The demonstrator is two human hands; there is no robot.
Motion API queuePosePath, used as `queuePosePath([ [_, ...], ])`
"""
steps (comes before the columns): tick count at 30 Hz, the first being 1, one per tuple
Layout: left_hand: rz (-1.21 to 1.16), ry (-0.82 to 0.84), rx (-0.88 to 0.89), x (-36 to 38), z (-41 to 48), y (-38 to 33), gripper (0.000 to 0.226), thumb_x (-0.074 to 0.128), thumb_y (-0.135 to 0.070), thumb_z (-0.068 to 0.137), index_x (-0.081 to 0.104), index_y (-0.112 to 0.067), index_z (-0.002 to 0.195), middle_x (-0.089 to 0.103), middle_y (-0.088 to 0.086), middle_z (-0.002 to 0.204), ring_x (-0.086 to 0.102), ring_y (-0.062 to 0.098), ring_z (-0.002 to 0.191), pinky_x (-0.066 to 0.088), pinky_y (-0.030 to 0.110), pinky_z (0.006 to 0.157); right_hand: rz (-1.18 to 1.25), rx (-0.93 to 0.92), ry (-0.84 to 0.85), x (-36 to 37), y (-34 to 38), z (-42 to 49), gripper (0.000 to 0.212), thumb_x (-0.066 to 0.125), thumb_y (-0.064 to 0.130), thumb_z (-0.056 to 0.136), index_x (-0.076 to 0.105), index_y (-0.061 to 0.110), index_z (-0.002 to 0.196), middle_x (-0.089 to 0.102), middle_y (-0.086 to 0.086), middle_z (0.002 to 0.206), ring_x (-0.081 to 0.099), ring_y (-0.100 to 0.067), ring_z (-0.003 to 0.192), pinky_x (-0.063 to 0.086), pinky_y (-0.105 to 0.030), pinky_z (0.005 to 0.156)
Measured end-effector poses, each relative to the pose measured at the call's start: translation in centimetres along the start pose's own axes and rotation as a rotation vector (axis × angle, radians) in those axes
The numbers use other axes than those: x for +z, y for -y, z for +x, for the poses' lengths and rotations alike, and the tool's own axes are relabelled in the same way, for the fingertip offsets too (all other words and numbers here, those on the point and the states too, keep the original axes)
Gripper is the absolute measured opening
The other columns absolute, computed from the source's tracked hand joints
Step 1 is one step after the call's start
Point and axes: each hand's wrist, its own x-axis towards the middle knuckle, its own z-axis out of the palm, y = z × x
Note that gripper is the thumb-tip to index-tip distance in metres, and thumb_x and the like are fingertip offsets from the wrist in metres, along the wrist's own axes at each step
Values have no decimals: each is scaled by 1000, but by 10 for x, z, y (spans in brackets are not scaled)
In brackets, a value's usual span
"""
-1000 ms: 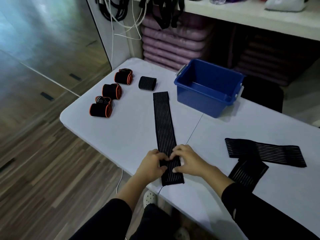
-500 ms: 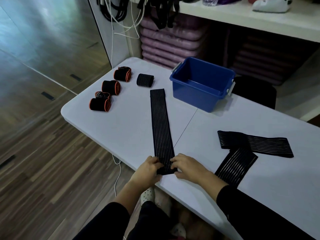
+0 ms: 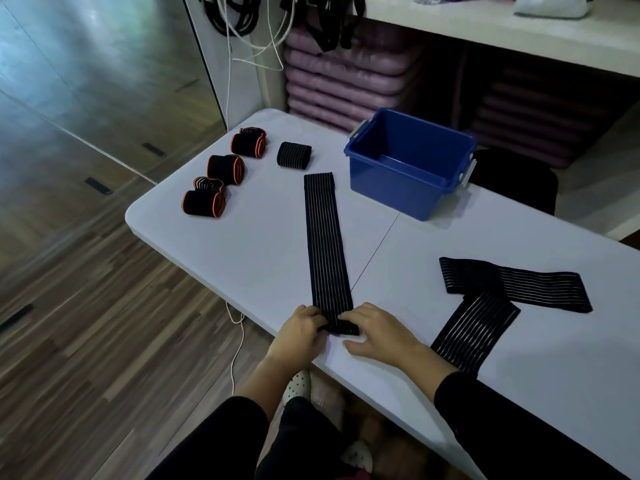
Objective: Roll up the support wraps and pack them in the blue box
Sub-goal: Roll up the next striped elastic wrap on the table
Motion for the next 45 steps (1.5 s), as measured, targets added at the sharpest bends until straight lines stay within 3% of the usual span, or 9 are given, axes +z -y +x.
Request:
queuePosePath([
  [5, -241, -90, -226, -11, 6, -8, 20, 53, -13, 84, 68, -9, 97, 64, 2, 93, 40, 13, 90, 36, 23, 72, 182, 106, -47, -4, 2, 8, 29, 63, 17, 84, 63, 14, 113, 56, 1, 94, 49, -16, 101, 39, -21, 81],
  [10, -381, -110, -374, -12, 17, -9, 14, 50, -21, 92, 59, -14, 99, 64, 8, 81, 53, 19, 74, 37, 27, 63, 516, 354, -95, -8, 3, 19, 2, 59, 19, 89, 60, 21, 90, 62, -2, 78, 57, -17, 73, 41, -20, 62],
  [15, -380, -148, -467, -8, 24, -9, 18, 49, -21, 94, 54, -9, 107, 56, -1, 65, 49, 13, 56, 37, 27, 58, 536, 486, -128, -3, 6, 31, 13, 56, 26, 91, 50, 21, 81, 59, -2, 74, 55, -17, 70, 42, -29, 63],
  [21, -390, -135, -551, -9, 31, -5, 27, 57, -22, 91, 49, -12, 114, 55, -1, 61, 57, 22, 65, 44, 32, 63, 483, 550, -202, 5, 6, 38, 18, 58, 30, 89, 51, 13, 86, 56, 2, 69, 54, -16, 66, 44, -30, 63],
  [26, -182, -119, -454, -10, 34, 4, 34, 63, -25, 87, 46, -9, 111, 58, 7, 95, 57, 26, 85, 40, 30, 66, 318, 446, -242, 6, 6, 37, 22, 60, 27, 89, 46, 16, 102, 50, 7, 79, 53, -15, 72, 48, -32, 68],
  [31, 20, -135, -113, -12, 32, 17, 21, 64, -16, 84, 62, -7, 104, 56, 9, 97, 56, 27, 89, 52, 37, 66, 90, 29, -266, -1, -8, 31, 11, 62, 20, 87, 63, 16, 98, 53, 5, 96, 48, -11, 93, 47, -29, 76],
  [37, 246, -34, 134, -14, 19, 37, 64, 45, -63, 80, 61, -14, 118, 59, 5, 116, 55, 21, 93, 53, 35, 71, -48, -100, -56, -7, -24, 33, 46, 70, 41, 76, 62, 17, 114, 55, 2, 112, 47, -13, 104, 41, -27, 88],
  [42, 336, -23, 166, -13, 21, 33, 47, 47, -34, 76, 62, -13, 115, 61, 0, 112, 54, 19, 86, 51, 32, 62, 1, -113, -119, -7, -21, 35, 28, 59, 21, 84, 64, 9, 109, 59, -4, 115, 52, -17, 109, 43, -25, 91],
  [45, 86, -69, 27, -16, 24, 26, 43, 42, -23, 76, 68, -12, 107, 67, -1, 103, 52, 22, 87, 49, 35, 68, 186, 38, -141, -10, -13, 36, 21, 54, 23, 90, 61, 16, 109, 62, 1, 103, 52, -10, 96, 40, -21, 83],
])
